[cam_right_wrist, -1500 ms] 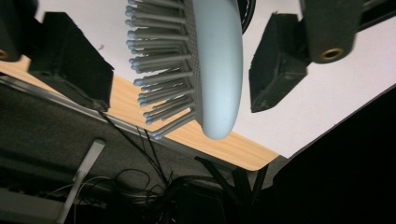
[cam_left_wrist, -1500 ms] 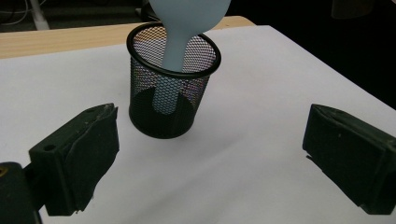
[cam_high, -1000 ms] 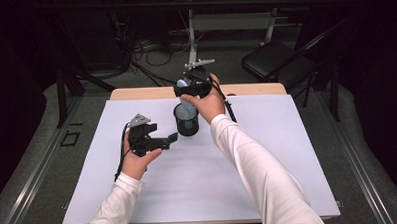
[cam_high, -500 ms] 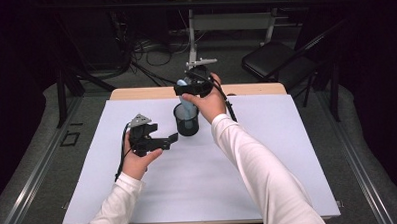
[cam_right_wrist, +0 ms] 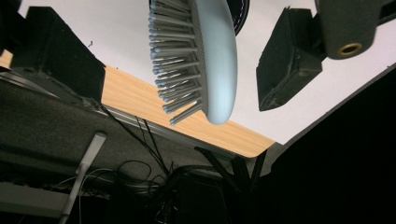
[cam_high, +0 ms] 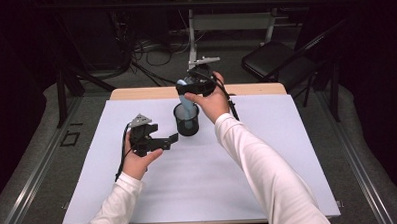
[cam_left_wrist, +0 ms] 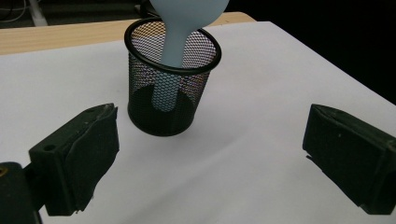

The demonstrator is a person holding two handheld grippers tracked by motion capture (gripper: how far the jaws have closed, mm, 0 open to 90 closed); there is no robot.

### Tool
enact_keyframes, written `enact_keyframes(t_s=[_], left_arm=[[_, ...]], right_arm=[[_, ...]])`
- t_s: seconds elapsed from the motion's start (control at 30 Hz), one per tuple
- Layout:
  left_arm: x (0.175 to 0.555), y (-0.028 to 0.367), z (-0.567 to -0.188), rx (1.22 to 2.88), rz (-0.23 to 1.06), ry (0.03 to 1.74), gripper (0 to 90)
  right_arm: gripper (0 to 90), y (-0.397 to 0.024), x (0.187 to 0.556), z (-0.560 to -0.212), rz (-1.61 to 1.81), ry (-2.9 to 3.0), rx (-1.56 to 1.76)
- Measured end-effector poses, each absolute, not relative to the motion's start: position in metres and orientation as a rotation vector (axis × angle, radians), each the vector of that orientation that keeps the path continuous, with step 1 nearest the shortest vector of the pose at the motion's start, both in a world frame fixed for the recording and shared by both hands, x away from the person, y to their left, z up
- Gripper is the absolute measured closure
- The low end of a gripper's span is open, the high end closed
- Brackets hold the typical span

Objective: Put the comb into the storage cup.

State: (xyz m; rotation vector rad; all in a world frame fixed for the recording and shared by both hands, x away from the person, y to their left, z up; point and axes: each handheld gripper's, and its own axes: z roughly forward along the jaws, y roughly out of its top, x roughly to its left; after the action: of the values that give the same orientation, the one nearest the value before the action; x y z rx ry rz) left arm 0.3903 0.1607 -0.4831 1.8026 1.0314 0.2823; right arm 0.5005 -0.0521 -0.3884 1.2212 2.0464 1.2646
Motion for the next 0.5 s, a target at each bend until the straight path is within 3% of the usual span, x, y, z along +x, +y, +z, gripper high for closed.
enact_keyframes(t_s=[0.5], left_arm=[[0.390, 0.159, -0.483, 1.806, 0.282, 1.027, 3.8]], right_arm=[[16.7, -0.067, 0.487, -0.384, 1.312, 2.066, 1.243]])
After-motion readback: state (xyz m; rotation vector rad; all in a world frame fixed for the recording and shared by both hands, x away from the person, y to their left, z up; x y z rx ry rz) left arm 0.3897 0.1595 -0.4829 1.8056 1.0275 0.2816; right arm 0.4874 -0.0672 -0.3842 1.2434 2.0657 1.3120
